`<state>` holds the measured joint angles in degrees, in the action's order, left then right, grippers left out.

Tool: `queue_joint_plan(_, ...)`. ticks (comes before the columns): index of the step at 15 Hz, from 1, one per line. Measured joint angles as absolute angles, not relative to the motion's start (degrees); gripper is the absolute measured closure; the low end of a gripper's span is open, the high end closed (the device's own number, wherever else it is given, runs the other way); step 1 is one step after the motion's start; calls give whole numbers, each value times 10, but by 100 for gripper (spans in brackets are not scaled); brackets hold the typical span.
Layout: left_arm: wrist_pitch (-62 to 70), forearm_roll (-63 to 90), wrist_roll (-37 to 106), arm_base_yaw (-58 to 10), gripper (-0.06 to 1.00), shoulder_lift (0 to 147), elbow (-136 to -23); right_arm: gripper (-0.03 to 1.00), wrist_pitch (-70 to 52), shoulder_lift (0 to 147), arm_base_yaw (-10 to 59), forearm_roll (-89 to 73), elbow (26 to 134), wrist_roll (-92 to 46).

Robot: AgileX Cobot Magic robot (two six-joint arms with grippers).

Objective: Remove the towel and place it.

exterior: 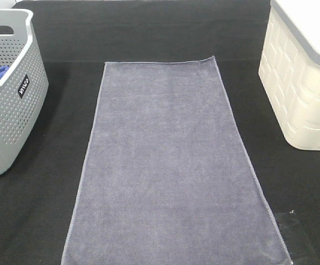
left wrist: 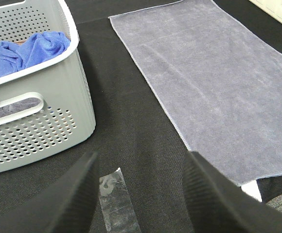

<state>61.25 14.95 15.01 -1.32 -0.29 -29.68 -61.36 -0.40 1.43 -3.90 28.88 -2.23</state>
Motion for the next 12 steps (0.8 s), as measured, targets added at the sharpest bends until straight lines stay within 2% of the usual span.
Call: queue_joint_plan(12, 612, 150, 150, -13, 43, -3, -297, 26, -614, -4, 14, -41, 289, -22)
